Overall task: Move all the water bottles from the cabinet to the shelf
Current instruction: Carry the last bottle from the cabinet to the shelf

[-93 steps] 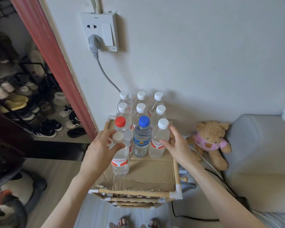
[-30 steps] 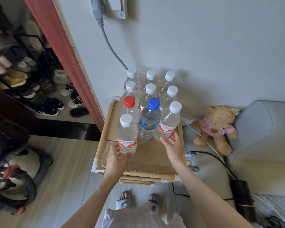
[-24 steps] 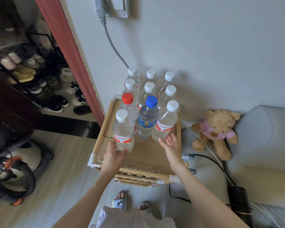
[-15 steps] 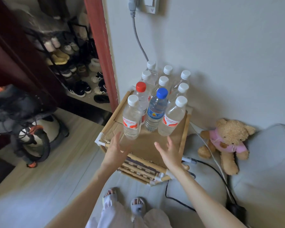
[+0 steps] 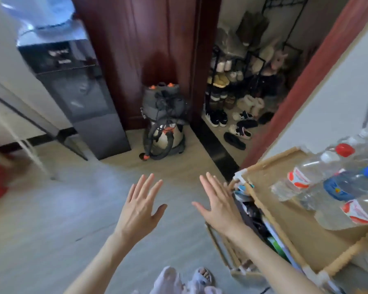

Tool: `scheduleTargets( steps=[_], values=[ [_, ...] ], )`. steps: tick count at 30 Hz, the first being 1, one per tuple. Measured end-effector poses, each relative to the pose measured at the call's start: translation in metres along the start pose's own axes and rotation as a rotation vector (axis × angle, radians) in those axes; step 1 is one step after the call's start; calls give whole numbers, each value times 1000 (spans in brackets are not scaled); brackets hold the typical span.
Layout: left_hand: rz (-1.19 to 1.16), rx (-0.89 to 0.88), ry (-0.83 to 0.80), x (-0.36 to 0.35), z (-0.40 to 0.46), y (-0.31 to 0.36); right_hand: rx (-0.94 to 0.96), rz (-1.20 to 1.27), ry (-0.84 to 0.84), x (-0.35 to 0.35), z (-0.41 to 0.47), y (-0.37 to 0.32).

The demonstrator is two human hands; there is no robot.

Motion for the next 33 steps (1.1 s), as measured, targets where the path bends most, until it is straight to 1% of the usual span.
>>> scheduleTargets(
  steps=[1, 3, 5, 8, 11, 15, 20, 22, 25, 29, 33],
  values=[
    [29, 86, 35, 26, -21, -39, 86, 10, -21, -19, 13, -45],
    [50, 180, 83, 57, -47, -78, 164, 30, -17, -37, 28, -93],
    [63, 331, 139, 99, -95, -135, 280, 62, -49, -72, 37, -172],
    [121, 532, 236, 163, -172, -220, 448, 123, -141, -126, 35, -300],
    [198, 705, 320, 226, -248, -289, 628, 160, -212, -170, 19, -416],
    [277, 968, 431, 286, -355, -351, 857, 189, -256, -216, -11, -545],
    [323, 1261, 491, 316, -468, -402, 1080, 197, -389, -281, -53, -677],
    [330, 1338, 488, 325, -496, -425, 1166, 207, -444, -310, -71, -725],
    [368, 1406, 499, 351, -528, -472, 1270, 238, -496, -347, -88, -805],
    [443, 1485, 571, 412, -568, -547, 1364, 293, -513, -385, -91, -916],
    [466, 1555, 647, 468, -601, -615, 1453, 316, -531, -417, -90, -1021]
  ],
)
Point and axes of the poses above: each hand's wrist, its own z-axis towards the middle knuckle, its own x-axis out of the back of the hand, y = z × x, the point moved 10 cm from there along z, towards the middle knuckle, and after that the axes turned 10 degrees about y, right-handed, at the moved point
